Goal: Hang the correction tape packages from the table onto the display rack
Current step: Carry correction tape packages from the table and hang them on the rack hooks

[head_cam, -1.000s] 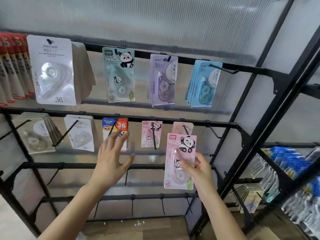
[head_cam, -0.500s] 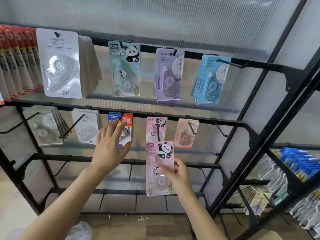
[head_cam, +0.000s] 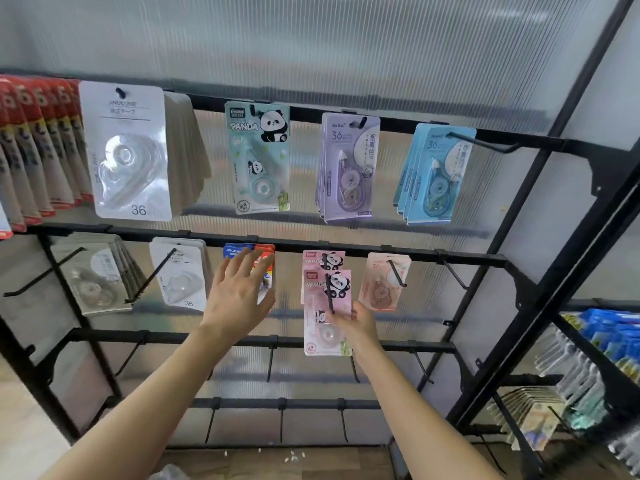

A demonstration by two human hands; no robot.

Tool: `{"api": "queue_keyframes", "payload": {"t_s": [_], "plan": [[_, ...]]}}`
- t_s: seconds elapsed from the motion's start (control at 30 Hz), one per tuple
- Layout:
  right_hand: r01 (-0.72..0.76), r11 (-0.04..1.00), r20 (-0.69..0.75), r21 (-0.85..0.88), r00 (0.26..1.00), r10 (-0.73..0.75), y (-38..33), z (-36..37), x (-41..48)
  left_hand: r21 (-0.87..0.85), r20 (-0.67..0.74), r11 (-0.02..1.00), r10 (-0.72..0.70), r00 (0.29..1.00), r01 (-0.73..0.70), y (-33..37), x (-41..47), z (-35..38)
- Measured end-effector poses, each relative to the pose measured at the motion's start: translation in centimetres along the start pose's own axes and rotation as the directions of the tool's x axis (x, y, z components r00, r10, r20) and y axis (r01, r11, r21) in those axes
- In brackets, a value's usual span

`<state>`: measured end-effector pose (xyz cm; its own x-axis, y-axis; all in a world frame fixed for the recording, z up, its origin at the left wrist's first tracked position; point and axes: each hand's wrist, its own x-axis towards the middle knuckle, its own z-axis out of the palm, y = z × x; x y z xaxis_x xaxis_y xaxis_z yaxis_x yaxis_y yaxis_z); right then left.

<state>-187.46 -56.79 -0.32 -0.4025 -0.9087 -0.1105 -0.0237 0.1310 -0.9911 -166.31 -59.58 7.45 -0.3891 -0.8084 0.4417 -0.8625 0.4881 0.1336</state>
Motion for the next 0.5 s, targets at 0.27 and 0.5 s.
{"api": "queue_keyframes", "payload": {"t_s": [0.27,0.5], "plan": [[-0.108,0.989,-0.063,-0.1,0.993,0.103,-1.4,2.0,5.4,0.033,-0.042,0.998,-0.05,0.998,0.051,-0.2,0.2,1.1],[-0.053,0.975,-0.119,-0.217,0.992,0.027,-0.4,1.7,7.1,0.048,-0.045,0.995,-0.082,0.996,0.085,-0.6,0.5,2.0]]}}
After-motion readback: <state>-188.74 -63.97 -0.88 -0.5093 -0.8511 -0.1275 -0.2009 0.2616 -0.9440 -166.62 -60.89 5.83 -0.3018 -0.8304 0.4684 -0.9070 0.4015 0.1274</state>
